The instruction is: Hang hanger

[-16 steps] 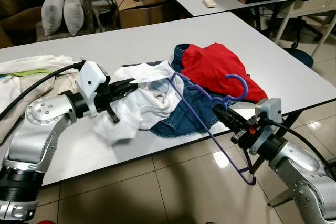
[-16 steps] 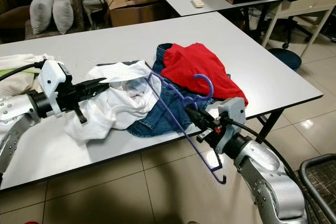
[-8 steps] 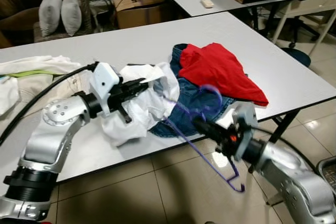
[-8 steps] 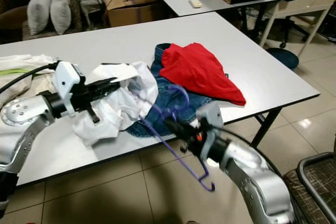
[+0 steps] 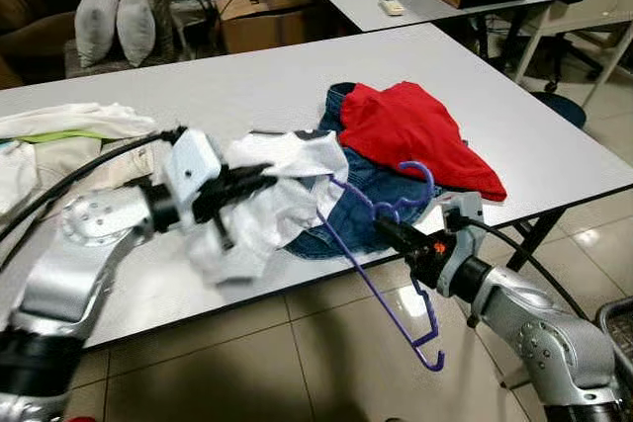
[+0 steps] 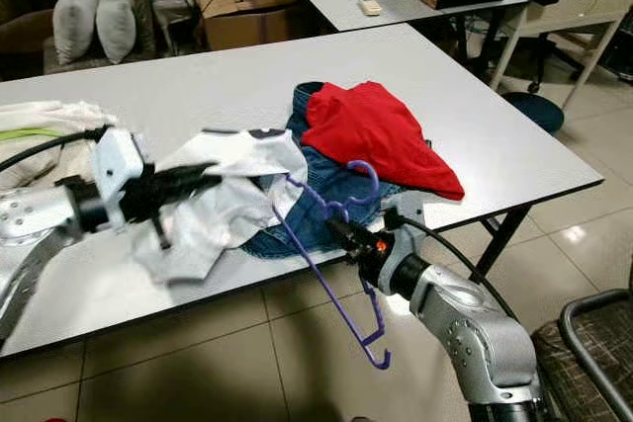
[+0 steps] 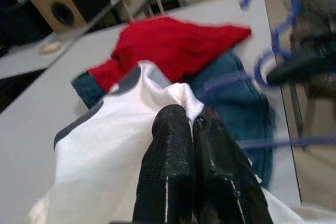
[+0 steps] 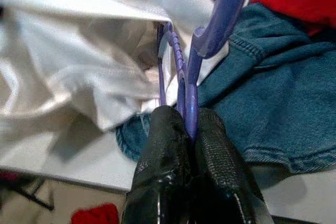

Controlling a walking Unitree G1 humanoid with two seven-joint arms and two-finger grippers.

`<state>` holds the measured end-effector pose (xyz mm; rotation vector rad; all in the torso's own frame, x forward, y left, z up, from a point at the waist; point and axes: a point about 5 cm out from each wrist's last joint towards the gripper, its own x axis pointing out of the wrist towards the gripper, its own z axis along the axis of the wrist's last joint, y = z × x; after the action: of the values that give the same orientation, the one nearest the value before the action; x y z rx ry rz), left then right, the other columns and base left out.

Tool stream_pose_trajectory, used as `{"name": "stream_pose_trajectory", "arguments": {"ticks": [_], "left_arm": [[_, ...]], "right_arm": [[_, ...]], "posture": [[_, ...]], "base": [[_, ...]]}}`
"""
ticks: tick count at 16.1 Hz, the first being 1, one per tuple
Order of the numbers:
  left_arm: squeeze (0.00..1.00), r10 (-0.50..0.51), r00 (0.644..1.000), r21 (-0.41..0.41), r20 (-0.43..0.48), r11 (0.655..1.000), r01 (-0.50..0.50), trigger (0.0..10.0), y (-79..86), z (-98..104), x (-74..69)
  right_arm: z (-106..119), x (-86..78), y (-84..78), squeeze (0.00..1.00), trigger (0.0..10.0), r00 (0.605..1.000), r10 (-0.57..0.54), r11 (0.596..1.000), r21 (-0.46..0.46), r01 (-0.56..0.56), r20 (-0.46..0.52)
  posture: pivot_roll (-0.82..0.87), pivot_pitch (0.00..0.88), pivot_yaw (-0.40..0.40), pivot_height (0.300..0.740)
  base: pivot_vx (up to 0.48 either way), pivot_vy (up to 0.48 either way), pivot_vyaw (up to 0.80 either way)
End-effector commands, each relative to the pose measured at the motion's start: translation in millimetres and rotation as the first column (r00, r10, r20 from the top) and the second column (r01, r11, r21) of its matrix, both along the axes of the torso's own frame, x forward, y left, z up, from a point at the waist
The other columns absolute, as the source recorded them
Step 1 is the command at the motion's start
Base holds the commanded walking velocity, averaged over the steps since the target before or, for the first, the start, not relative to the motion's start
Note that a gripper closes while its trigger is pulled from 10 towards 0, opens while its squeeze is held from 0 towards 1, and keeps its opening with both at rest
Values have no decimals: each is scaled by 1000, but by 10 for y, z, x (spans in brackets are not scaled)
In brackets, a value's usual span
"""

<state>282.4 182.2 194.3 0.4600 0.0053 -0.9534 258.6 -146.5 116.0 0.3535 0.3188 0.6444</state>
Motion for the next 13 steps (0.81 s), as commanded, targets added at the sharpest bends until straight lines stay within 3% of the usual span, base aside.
{"name": "stream_pose_trajectory", "arguments": {"ticks": [1, 2, 3, 6, 10, 12, 13], "left_arm": [[0, 11, 1000, 47, -21, 999, -10, 10000, 30, -63, -11], [0, 47, 998, 97, -30, 994, -44, 10000, 87, -144, 13], [1000, 41, 998, 103, -38, 994, -37, 10000, 90, -172, 3], [1000, -16, 998, 105, -59, 994, 22, 10000, 66, -158, -51], [1000, -67, 995, -119, -76, 991, 58, 10000, -58, 26, -60], [1000, -58, 996, -121, -67, 991, 49, 10000, -97, 23, -39], [1000, -35, 998, -68, -53, 997, 32, 10000, -108, -27, -17]], "right_arm": [[150, 84, -19, 0, 10000, 998, -41, 998, 55, 38, 54], [272, 117, 20, 0, 10000, 995, -32, 993, 118, 21, 91], [310, 118, 44, 0, 10000, 994, -10, 993, 116, -3, 105], [302, 100, 70, 0, 10000, 995, 9, 993, 113, -20, 98], [287, 73, 112, 0, 10000, 996, 28, 993, 113, -37, 82], [297, 72, 120, 0, 10000, 996, 30, 993, 115, -40, 84], [308, 72, 126, 0, 10000, 996, 30, 992, 117, -40, 87]], "posture": [[-128, 0, 31, 740], [-128, 0, 31, 740], [-132, 0, 35, 740], [-130, 0, 35, 740], [-130, 0, 41, 740], [-130, 0, 44, 740], [-132, 0, 47, 740]], "base": [[0, 0, 0], [0, 0, 0], [0, 0, 0], [0, 0, 0], [0, 0, 0], [0, 0, 0], [0, 0, 0]]}}
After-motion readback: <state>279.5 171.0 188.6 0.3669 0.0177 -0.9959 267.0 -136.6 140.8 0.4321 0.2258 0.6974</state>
